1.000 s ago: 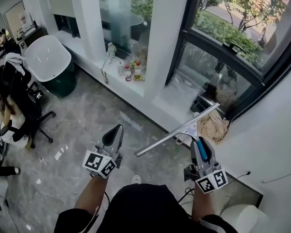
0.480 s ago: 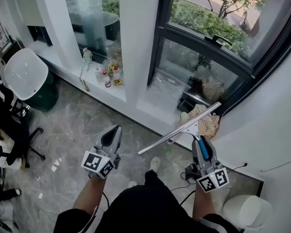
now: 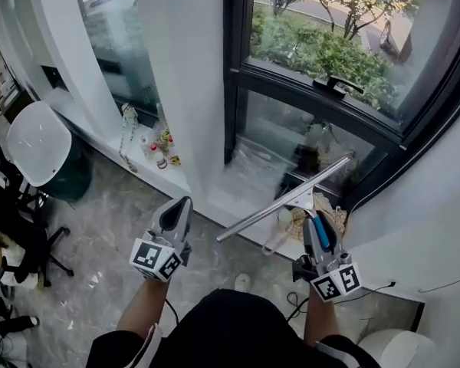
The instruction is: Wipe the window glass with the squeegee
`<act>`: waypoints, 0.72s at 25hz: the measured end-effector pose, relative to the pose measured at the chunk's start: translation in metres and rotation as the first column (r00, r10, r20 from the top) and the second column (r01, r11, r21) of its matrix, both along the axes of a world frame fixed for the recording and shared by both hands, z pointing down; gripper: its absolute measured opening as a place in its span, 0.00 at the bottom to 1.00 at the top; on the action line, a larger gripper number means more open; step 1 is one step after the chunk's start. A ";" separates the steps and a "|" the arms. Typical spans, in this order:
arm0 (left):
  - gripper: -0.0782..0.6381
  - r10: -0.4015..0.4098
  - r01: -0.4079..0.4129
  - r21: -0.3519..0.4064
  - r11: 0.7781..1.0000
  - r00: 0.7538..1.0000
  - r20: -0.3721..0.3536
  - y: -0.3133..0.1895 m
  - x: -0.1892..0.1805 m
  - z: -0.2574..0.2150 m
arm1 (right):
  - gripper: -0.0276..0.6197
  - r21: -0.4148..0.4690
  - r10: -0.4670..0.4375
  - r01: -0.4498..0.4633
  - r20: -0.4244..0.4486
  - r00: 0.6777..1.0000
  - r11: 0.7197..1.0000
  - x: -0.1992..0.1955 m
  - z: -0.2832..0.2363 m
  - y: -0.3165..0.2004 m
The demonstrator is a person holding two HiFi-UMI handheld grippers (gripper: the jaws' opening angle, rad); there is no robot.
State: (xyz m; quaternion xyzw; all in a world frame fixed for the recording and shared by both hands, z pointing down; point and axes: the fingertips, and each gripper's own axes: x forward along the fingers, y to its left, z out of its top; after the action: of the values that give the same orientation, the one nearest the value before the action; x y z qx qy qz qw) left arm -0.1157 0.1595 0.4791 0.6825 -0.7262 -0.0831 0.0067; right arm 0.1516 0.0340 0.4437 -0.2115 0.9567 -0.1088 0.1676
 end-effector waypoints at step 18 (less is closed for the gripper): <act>0.11 0.241 -0.243 -0.065 0.968 0.970 -0.034 -0.188 0.044 0.021 | 0.25 -0.024 0.209 -0.210 -0.046 0.977 0.977 0.052 0.021 -0.117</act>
State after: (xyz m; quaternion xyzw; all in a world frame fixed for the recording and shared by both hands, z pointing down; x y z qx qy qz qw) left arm -0.0719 -0.0290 0.5004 0.7643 -0.6396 -0.0656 0.0496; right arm 0.2035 -0.0833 0.4648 -0.3160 0.9308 -0.0995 0.1543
